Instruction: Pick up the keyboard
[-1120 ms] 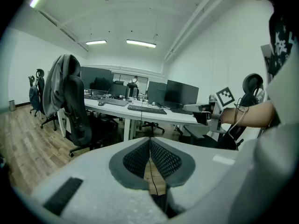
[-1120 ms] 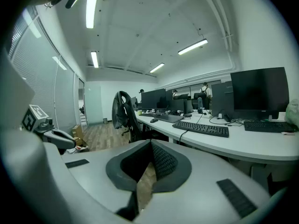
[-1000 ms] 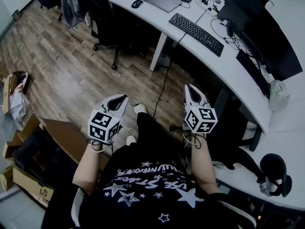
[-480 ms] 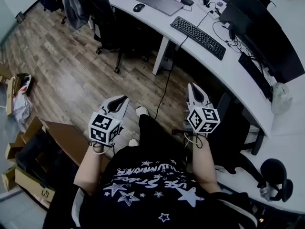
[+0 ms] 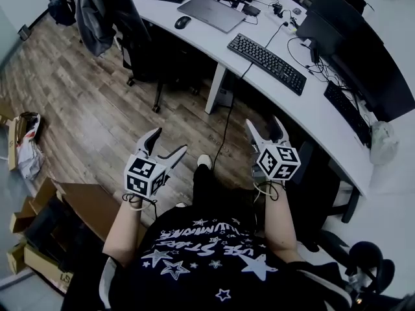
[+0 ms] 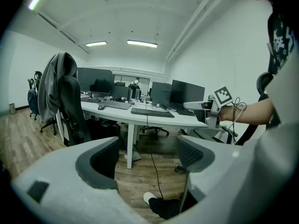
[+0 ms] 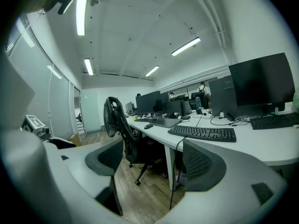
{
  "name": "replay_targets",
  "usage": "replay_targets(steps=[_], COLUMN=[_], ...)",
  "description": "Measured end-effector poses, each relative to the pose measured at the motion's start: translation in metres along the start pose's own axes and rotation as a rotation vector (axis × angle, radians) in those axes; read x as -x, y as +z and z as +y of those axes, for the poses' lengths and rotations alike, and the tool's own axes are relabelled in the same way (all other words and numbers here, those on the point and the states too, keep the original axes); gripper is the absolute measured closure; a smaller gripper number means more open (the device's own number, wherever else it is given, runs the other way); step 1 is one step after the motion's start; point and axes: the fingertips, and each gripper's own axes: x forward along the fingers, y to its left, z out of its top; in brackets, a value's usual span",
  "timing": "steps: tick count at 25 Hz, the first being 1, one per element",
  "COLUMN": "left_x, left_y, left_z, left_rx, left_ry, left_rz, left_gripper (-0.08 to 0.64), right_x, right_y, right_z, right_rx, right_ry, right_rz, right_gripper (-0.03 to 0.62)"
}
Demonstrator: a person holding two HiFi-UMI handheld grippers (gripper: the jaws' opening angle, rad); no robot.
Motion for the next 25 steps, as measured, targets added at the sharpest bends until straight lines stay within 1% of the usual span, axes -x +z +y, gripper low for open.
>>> replay_targets(steps=[4,10,12,16,18,22,25], left_x=[-0.043,-0.129,-0.158,-0.215,-0.242,-0.282,-0.299], left_y=[0.018,0.069,0.084,0.102,0.112,0.127,0.127], left_z=[0.016,0.036,0.037,0.033,0.028,0.016,0.012], left_rx=[-0.015,-0.054,-0.077,-0.145,-0.169,-0.239,-0.273], left_ry=[-0.010,-0.041,-0.065,-0.111,-0.138,-0.185,-0.210], left_rz=[0.022,0.043,0.055,0.096,0.112,0.129,0.161], left_gripper=[0.163,0.158,0.158,0.160,0.158,0.160,0.160], right_x=[-0.037,-0.092,-0.105,-0.118,-0.123,-0.128,-0.132], right_y=[0.001,0.021,0.026,0.034,0.034,0.023,0.014], right_z=[-0.038,-0.104,-0.128,-0.182,-0.208,-0.242,-0.252], right_rx=[-0.026,-0.080,-0.100,-0.136,-0.155,-0.165,-0.166], right_ry=[-0.022,-0.048,-0.067,-0.122,-0.152,-0.186,-0.179], right_rz=[0.035,0.027,0.022,0.004,-0.001,0.049,0.110], right_gripper=[0.191,0.189,0.189,0.187,0.168,0.138,0.130])
